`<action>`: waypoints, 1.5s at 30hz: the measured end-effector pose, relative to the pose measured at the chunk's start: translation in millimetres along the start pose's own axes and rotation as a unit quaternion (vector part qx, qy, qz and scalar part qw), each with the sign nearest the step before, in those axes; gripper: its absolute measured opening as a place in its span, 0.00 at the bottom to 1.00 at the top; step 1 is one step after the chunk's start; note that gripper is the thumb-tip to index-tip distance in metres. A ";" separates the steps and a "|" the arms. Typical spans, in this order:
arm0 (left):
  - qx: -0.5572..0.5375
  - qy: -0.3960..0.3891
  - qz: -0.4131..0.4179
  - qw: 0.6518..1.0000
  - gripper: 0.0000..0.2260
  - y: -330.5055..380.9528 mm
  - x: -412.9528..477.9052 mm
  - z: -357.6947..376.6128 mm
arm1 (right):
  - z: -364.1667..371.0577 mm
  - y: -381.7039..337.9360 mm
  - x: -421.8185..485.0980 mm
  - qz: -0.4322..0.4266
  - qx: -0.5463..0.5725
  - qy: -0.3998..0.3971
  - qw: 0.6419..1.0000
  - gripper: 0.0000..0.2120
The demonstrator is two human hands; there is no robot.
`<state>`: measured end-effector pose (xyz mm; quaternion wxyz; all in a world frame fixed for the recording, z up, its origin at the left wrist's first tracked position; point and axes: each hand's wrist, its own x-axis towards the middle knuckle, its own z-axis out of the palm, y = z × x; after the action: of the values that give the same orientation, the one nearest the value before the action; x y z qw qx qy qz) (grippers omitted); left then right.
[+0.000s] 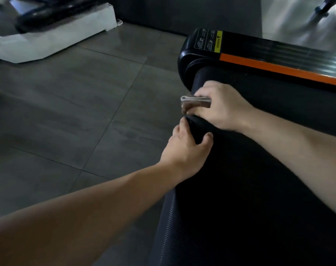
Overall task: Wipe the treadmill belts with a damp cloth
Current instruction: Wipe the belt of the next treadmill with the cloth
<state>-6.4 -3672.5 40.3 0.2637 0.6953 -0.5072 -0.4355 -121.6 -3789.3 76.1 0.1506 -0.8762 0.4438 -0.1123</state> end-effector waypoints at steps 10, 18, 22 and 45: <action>0.032 0.008 -0.001 0.999 0.37 -10.8 -24.7 10.2 | 12.9 -11.5 35.1 0.021 -0.128 0.035 0.991 0.18; 0.009 0.023 -0.008 1.000 0.25 -11.8 -24.7 7.4 | 13.2 -9.9 68.5 0.129 -0.195 0.125 0.964 0.17; 0.010 0.021 -0.003 1.000 0.25 -10.9 -24.8 6.3 | 7.4 -2.5 14.5 -0.019 -0.063 0.026 0.997 0.16; 0.054 0.041 -0.006 0.998 0.31 -11.0 -21.9 9.8 | 6.0 28.3 -43.1 -0.007 -0.052 0.097 0.994 0.18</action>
<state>-12.0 -3647.5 34.1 0.2443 0.7287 -0.5146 -0.3800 -165.7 -3769.2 57.5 0.0607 -0.8708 0.4555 -0.1749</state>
